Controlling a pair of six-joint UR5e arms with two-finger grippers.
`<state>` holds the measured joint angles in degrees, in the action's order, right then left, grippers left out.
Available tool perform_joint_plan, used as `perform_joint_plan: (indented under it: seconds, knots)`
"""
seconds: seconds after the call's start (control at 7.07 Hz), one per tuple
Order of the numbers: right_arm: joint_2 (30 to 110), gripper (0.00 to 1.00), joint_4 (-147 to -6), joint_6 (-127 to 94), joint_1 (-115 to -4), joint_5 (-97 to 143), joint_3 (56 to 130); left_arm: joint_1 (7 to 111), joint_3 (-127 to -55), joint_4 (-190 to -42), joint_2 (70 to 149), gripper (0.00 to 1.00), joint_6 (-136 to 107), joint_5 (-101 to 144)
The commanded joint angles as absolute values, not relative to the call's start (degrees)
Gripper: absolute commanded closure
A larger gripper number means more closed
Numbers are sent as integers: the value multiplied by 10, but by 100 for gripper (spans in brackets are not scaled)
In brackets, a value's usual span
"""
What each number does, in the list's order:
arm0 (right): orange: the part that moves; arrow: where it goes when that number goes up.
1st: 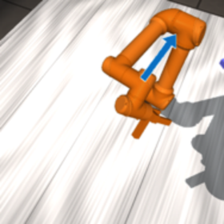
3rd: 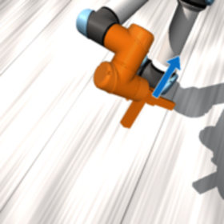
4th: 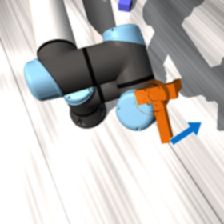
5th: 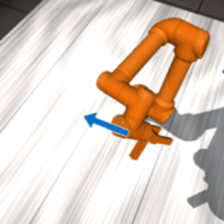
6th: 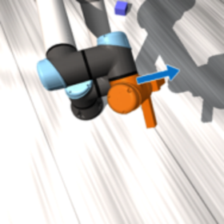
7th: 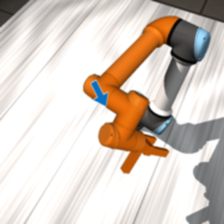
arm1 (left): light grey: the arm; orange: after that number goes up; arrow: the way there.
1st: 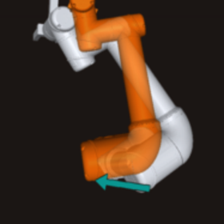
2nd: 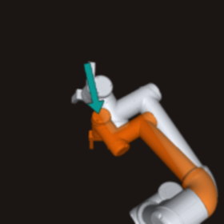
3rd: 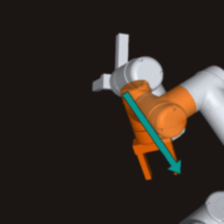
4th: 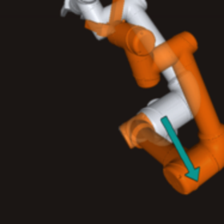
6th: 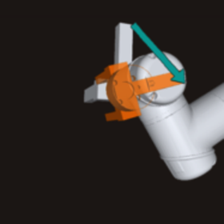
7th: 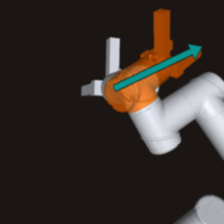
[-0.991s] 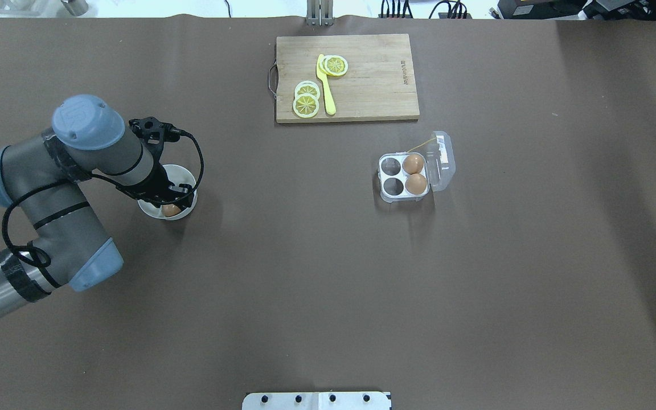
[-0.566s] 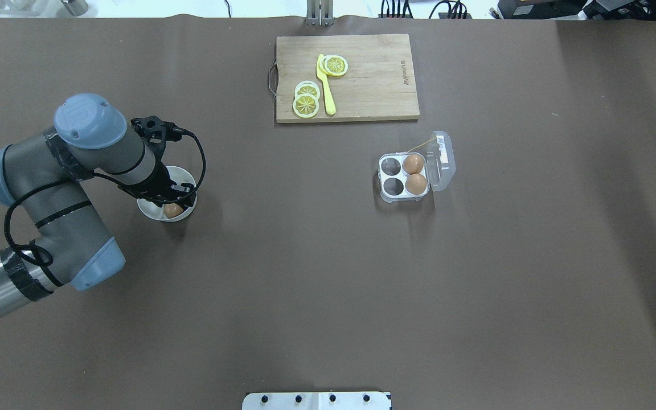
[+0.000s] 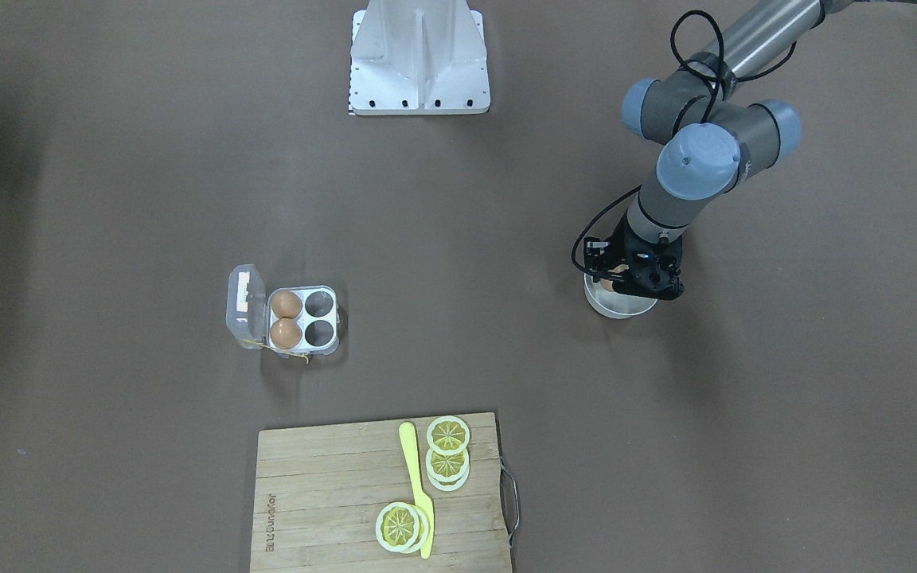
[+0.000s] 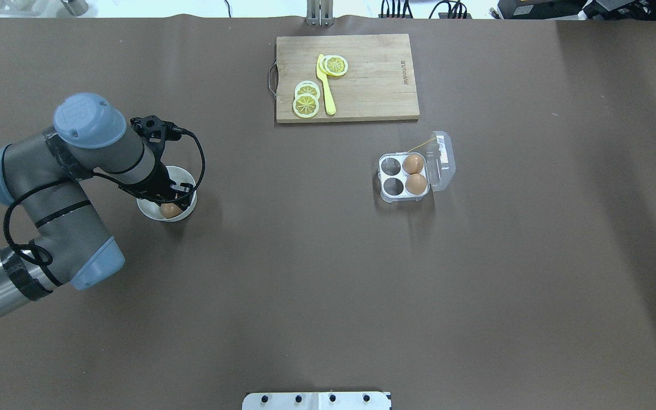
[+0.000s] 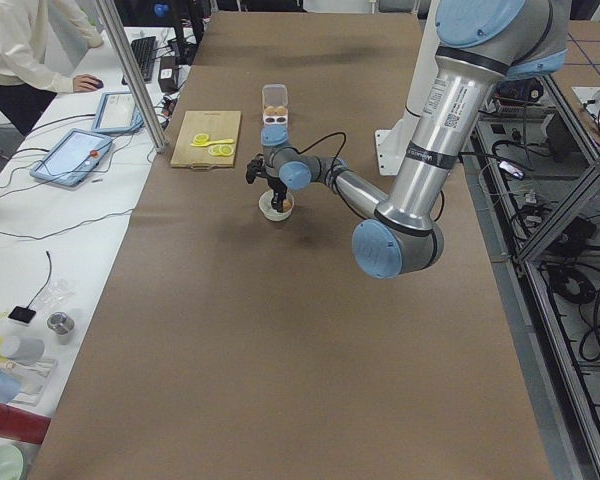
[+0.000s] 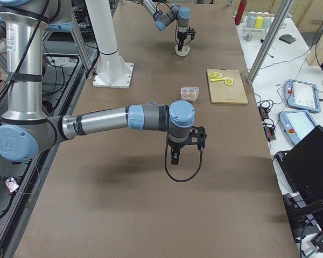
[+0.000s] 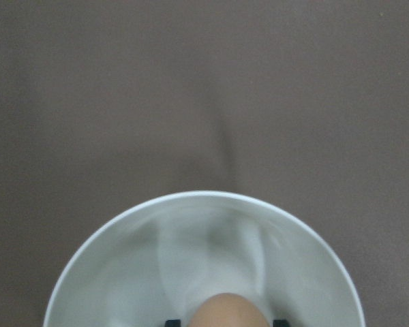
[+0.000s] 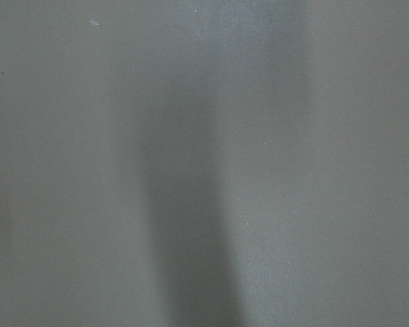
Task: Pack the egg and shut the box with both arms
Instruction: 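Close the left gripper around the brown egg inside the bowl, then lift the egg out of the bowl with the left gripper toward the egg box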
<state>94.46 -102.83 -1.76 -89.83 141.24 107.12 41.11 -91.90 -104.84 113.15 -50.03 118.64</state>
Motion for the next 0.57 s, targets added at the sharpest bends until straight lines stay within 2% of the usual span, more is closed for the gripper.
perform_joint_plan:
  seconds: [0.0,0.14,0.42]
  knots:
    - [945,0,-1028,-18,-898,1412,1072,421,-933,-1045,1130,93,-499,1188]
    - [945,0,-1028,-18,-898,1412,1072,427,-947,-1042,1124,100,-499,1188]
    - [945,0,-1028,-18,-898,1412,1072,445,-975,-1040,1112,100,-502,1188]
